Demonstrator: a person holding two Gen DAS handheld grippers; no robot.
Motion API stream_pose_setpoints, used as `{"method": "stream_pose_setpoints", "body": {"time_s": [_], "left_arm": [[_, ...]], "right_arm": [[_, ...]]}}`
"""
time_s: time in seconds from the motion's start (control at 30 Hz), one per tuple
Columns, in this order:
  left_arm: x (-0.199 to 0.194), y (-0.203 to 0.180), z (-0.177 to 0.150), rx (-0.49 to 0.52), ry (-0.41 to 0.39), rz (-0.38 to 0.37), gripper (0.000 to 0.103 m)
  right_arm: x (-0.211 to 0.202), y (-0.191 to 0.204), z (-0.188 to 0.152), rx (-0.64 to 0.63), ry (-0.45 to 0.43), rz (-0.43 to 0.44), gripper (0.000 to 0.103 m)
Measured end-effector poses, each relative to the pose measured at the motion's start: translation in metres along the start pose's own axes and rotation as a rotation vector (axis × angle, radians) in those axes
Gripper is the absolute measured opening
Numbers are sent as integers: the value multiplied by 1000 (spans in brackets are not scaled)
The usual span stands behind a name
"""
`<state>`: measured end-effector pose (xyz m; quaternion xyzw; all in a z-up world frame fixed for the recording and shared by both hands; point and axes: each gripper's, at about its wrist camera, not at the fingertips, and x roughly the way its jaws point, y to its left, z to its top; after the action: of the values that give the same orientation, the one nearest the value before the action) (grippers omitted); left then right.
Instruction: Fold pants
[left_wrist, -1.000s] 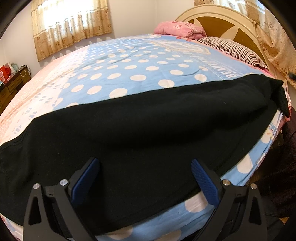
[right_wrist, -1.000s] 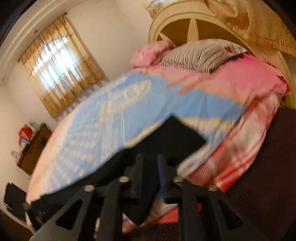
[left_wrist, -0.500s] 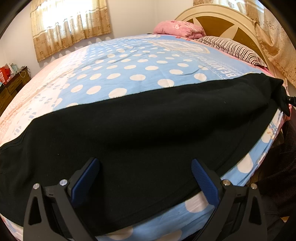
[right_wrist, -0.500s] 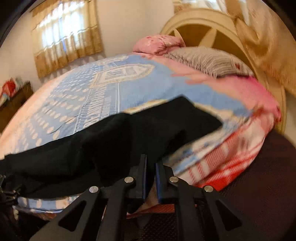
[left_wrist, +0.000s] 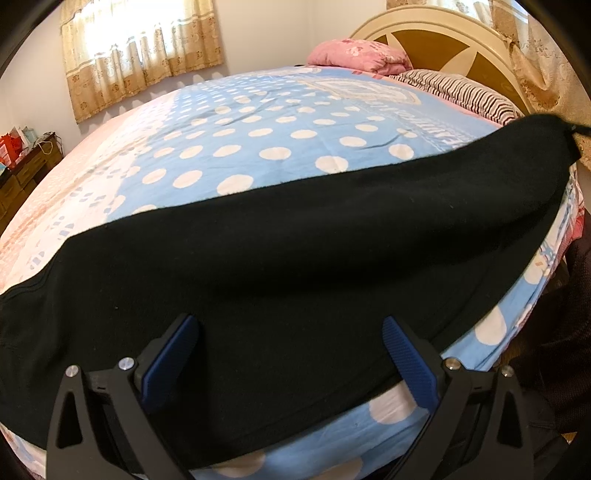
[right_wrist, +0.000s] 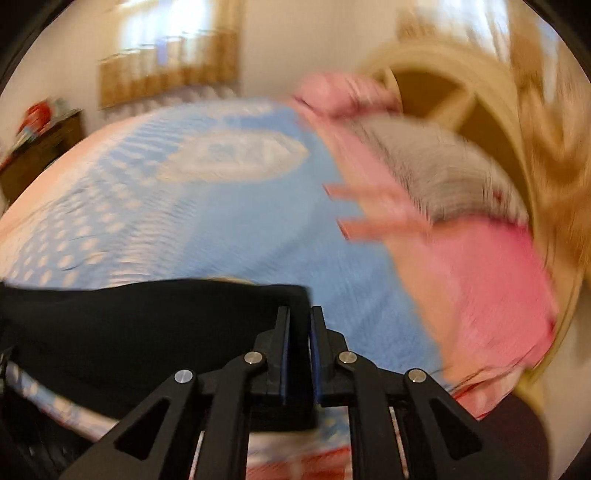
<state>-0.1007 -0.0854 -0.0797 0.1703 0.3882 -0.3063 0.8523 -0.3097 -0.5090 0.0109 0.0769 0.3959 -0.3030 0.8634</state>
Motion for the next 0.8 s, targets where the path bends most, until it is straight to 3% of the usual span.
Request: {"method": "stream_pose_setpoints", "body": {"time_s": [0.07,0.13,0.27,0.3,0.43,0.5,0.57,0.63,0.73,0.8], "left_arm": [[0,-2,0,8,1,5,102],[-1,-2,0,17,3,11,102],[-3,-2,1,29,4,16,102],[-5,-3,1,31,0,16,102],[-16,0,6,23,-54,-11,102],[-24,3,9,12,-86,-28,102],[-30,6,10,-1,-112,-45,102],[-30,8,10,-6,-112,-60,102],[-25,5,7,6,-98,-43,102],[-24,7,4,-3,-94,-47,102]], "right_arm": [[21,-12,-4,29,13,-104,12],[24,-26,-7,113,-8,-107,12],[-24,-23,-19,271,-168,-138,12],[-39,-7,-24,258,-215,-73,12],[-61,62,-48,247,-168,331,12],[-62,98,-66,266,-140,442,13],[-56,128,-82,274,-119,457,23],[-47,146,-94,302,-113,452,47],[-30,167,-103,330,-76,442,55],[-26,178,-108,308,-75,363,55]]}}
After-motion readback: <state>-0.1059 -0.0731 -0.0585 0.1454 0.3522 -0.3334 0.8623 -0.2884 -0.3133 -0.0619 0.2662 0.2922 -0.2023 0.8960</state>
